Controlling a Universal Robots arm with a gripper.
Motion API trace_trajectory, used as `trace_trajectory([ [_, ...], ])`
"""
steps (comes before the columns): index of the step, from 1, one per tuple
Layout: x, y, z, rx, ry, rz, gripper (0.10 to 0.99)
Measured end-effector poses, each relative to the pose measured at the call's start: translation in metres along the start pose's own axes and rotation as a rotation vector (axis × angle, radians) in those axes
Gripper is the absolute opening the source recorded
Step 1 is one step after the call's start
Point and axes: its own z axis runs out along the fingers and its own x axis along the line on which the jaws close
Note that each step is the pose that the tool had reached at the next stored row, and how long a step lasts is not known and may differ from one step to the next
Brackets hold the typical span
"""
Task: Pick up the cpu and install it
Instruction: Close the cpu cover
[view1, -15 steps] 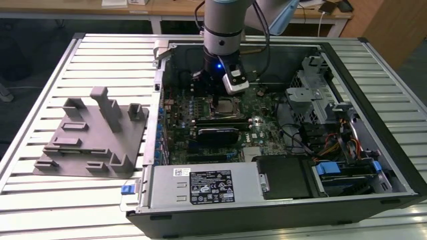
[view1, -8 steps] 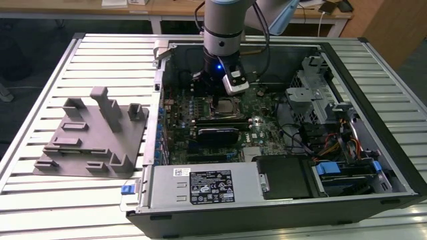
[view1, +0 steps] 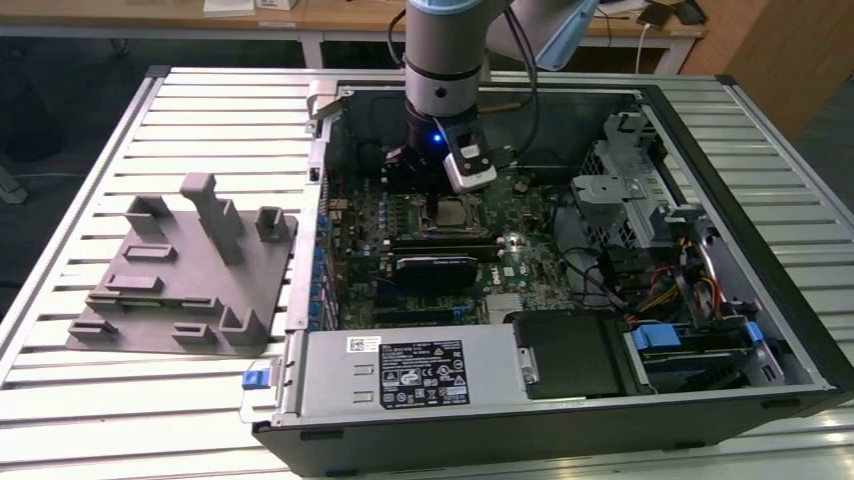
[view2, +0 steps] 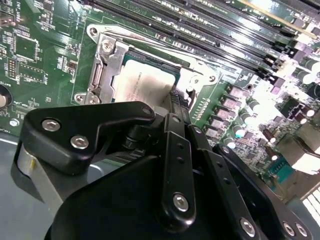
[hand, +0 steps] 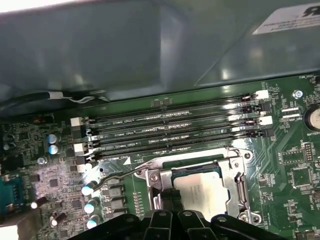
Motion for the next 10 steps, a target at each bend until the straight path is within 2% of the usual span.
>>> trace_trajectory([
  [1, 0.0004, -0.0001, 0.0002, -0.001, -0.0072, -0.001, 0.106],
  [2, 0.0006, -0.0001, 0.0003, -0.002, -0.0099, -0.001, 0.106],
  [10, 0.0062, -0.0015, 0.0015, -0.003, -0.0152, -0.001, 0.106],
])
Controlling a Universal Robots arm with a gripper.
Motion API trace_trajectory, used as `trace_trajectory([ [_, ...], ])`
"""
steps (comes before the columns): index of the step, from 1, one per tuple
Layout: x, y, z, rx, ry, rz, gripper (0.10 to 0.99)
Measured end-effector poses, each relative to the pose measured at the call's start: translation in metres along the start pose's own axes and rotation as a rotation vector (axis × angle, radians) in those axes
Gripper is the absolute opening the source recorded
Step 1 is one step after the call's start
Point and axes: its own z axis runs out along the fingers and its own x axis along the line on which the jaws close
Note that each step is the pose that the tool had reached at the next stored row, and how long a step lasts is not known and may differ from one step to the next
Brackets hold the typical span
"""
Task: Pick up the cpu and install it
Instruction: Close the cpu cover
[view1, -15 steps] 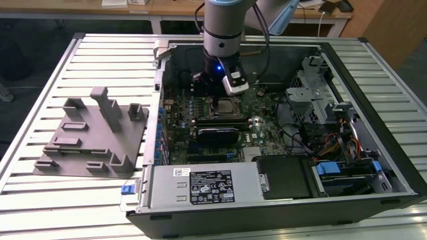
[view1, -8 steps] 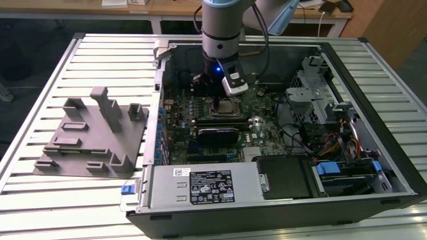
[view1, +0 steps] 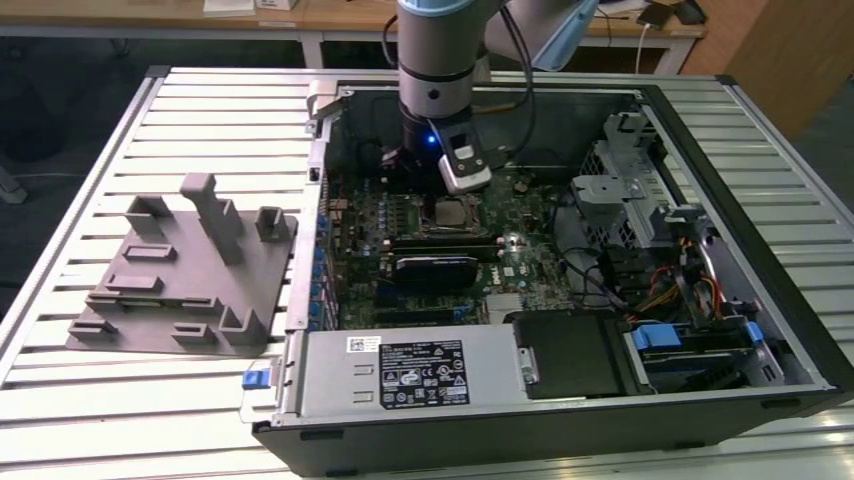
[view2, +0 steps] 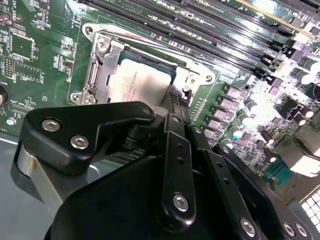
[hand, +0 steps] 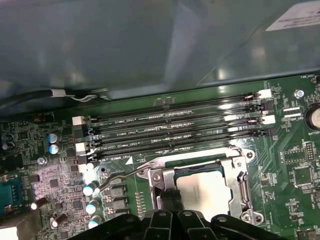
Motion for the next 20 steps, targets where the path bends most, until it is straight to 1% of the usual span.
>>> trace_trajectory([
  [12, 0.0008, -0.0011, 0.0028, 0.000, 0.0000, 0.000, 0.106],
  [20, 0.0009, -0.0011, 0.0032, 0.000, -0.0001, 0.000, 0.106],
])
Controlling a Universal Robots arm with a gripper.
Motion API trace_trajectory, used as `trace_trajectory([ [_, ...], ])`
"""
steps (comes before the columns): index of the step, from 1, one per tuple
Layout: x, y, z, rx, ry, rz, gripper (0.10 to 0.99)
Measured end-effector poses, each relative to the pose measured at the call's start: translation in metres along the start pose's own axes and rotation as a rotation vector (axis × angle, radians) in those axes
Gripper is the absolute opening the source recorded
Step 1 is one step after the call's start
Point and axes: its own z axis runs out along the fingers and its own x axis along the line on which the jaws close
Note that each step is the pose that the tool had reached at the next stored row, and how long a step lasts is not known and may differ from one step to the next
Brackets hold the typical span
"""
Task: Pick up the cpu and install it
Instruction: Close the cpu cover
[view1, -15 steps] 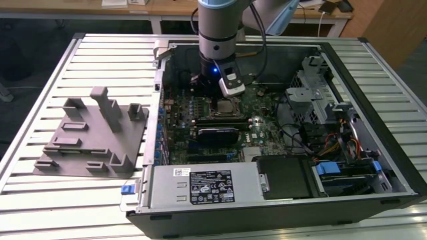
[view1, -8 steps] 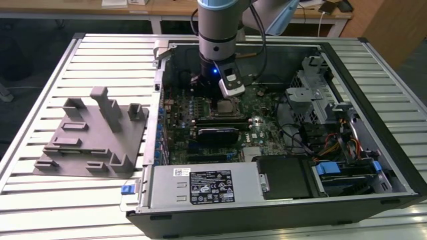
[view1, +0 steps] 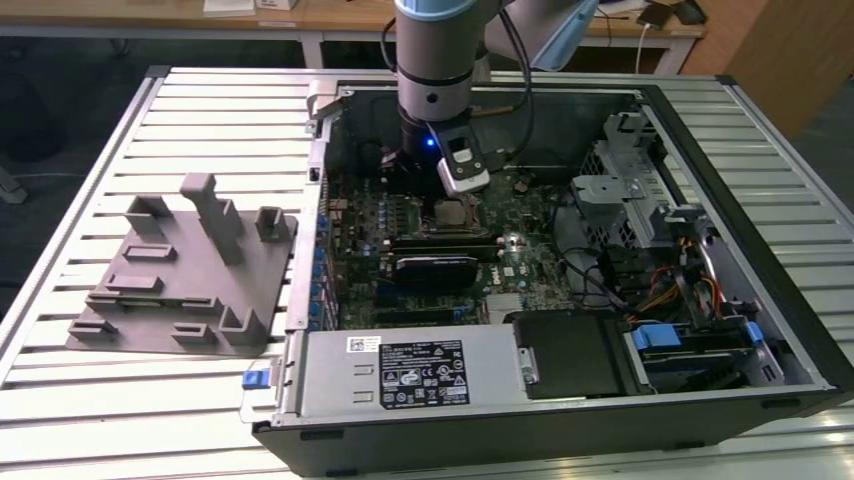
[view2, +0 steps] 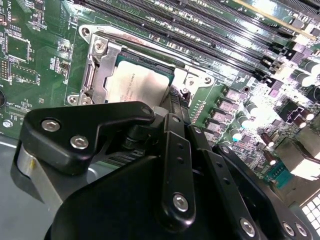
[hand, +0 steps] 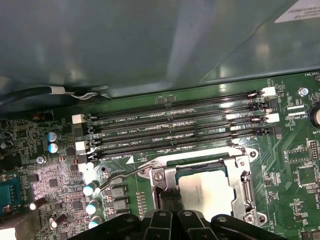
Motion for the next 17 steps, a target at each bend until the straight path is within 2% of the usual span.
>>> trace_trajectory([
  [9, 0.0001, 0.0001, -0.0001, -0.001, -0.0003, 0.000, 0.106],
  [17, 0.0000, 0.0002, -0.0085, 0.000, 0.0000, 0.000, 0.106],
])
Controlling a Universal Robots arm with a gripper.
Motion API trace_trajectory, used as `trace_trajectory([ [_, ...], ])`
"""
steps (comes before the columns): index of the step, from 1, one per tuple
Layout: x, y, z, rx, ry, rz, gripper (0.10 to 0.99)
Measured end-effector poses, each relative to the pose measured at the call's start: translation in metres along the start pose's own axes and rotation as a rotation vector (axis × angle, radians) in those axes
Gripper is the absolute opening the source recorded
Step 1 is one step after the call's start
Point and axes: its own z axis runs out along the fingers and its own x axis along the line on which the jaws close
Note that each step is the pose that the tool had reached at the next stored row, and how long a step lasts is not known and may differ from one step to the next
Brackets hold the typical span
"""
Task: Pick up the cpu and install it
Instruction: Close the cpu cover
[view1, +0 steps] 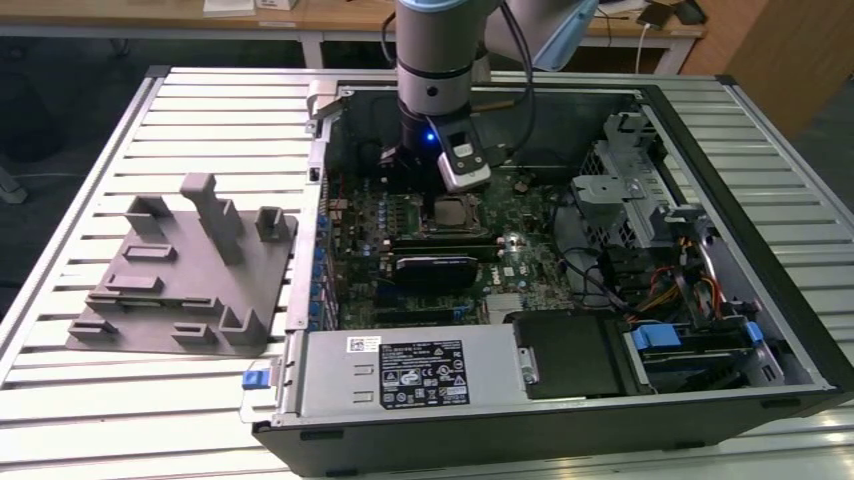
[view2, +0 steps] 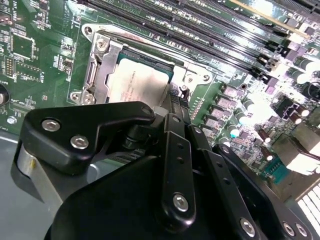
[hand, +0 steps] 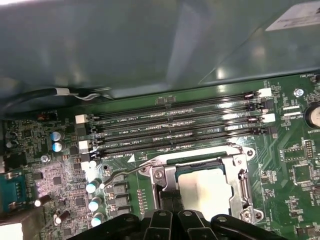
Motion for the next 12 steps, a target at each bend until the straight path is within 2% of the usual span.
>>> trace_trajectory([
  [10, -0.0004, 0.0004, -0.0162, 0.000, -0.0002, 0.000, 0.106],
  [12, -0.0004, 0.0004, -0.0172, 0.000, -0.0003, 0.000, 0.106],
])
